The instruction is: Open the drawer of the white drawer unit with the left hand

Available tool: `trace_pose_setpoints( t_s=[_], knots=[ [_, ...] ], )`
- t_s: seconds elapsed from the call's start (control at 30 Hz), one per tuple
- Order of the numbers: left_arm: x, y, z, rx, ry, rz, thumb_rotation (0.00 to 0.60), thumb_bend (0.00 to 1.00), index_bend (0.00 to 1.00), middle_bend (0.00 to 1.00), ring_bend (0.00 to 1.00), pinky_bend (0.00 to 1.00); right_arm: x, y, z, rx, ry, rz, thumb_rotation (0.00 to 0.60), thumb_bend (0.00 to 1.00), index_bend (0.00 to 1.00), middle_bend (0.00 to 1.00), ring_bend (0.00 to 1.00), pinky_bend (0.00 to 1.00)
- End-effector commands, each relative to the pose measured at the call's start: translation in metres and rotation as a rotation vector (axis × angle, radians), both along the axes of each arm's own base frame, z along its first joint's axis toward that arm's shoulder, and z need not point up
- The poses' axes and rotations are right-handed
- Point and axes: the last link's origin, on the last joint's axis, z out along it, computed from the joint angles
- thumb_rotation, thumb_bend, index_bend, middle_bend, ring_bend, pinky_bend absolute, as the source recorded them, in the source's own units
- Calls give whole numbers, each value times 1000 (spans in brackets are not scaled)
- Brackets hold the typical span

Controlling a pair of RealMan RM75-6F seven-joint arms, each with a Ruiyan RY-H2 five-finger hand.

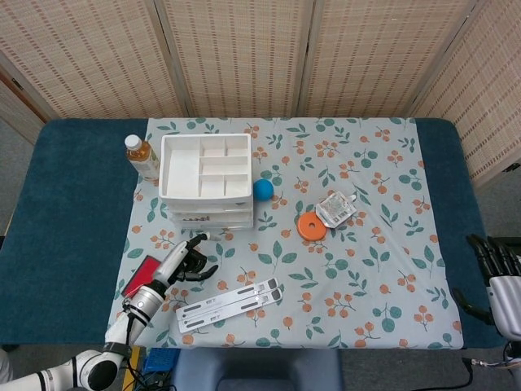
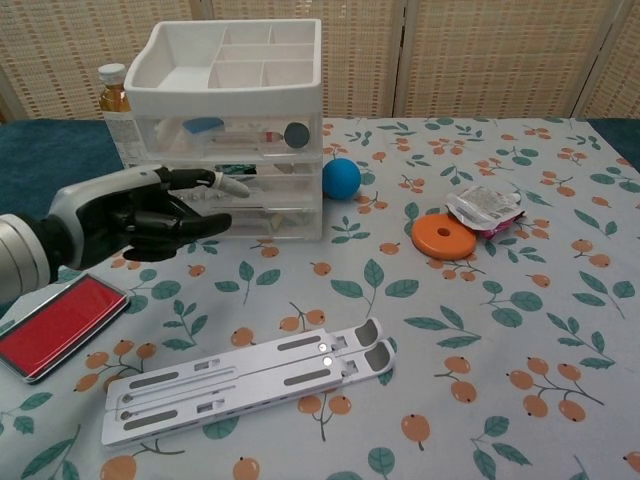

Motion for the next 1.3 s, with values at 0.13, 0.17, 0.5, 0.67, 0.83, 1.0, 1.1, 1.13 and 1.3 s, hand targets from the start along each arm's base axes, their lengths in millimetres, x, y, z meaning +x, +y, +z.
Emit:
trace_pose_setpoints(
  t_s=[0.13,0.17,0.5,0.67,0.83,1.0,1.1,1.13,1.3],
  knots=[
    [-16,20,12,147,185,-63,600,296,182,901,1000,1000,-1,0,0,-3,0,-4,600,312,10,57,0,54],
    [-16,22,12,155,192,-60,600,296,178,901,1000,1000,-1,0,0,-2,0,-4,600,312,10,57,0,54],
    [-23,29,7,179,256,-39,600,296,169,901,1000,1000,-2,1,0,-4,-1,-9,600,313,10,57,0,54],
    [-26,33,7,182,273,-29,600,296,169,901,1000,1000,-3,1,0,-2,-1,-13,600,312,10,57,0,54],
    [-26,34,5,177,314,-50,600,296,176,901,1000,1000,-3,1,0,-2,-2,-12,600,312,10,57,0,54],
    [-26,35,3,178,352,-69,600,296,182,902,1000,1000,-5,3,1,-8,-2,-21,600,313,10,57,0,54],
    [-25,35,2,174,379,-87,600,296,188,904,1000,1000,-6,4,1,-11,-5,-24,600,314,10,57,0,54],
    [-25,35,2,176,388,-93,600,296,189,904,1000,1000,-6,4,1,-11,-6,-25,600,313,10,57,0,54],
    [-24,36,2,183,405,-107,600,296,243,908,1000,1000,-7,3,1,-9,-8,-26,600,313,10,57,0,54]
  ],
)
